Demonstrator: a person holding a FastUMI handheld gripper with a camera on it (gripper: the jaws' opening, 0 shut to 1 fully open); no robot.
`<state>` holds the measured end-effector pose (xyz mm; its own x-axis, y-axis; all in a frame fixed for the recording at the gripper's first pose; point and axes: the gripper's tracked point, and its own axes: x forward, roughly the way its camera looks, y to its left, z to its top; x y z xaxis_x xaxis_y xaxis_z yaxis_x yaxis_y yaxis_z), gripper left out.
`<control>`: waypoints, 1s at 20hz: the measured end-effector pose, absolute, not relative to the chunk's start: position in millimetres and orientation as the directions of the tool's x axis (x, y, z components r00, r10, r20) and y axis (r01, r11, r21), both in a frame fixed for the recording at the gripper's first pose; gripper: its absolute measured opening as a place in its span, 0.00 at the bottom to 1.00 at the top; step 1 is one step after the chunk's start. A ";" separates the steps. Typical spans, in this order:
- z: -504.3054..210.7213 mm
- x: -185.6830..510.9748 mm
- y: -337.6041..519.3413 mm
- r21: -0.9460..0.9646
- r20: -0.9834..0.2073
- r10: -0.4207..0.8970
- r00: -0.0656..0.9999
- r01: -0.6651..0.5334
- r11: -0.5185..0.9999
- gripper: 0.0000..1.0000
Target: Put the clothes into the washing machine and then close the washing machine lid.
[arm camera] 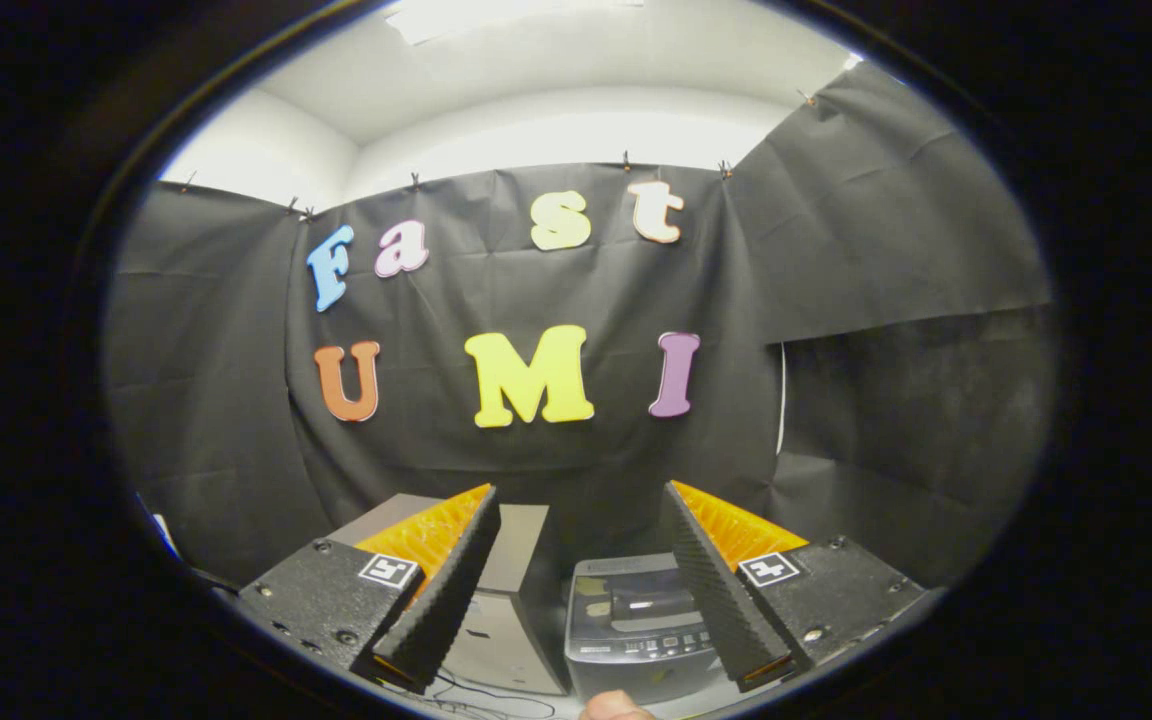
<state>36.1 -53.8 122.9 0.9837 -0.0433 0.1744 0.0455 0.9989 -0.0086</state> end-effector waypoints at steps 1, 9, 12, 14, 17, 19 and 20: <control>123.4 20.5 -55.5 -0.021 0.183 -0.041 0.982 0.045 0.999 1.00; 111.6 -34.2 -76.2 -0.062 0.186 0.005 0.982 0.007 0.998 1.00; 104.6 -39.4 -91.0 -0.042 0.180 -0.003 0.984 0.011 0.999 1.00; 99.7 -43.5 -97.8 -0.015 0.177 -0.014 0.984 0.017 1.000 1.00; 89.9 -45.0 -98.0 -0.007 0.167 -0.004 0.986 0.006 1.000 1.00; 91.6 -45.6 -95.9 -0.009 0.173 -0.001 0.985 0.003 1.000 1.00; 92.2 -45.0 -92.3 -0.009 0.175 0.004 0.985 -0.002 1.000 1.00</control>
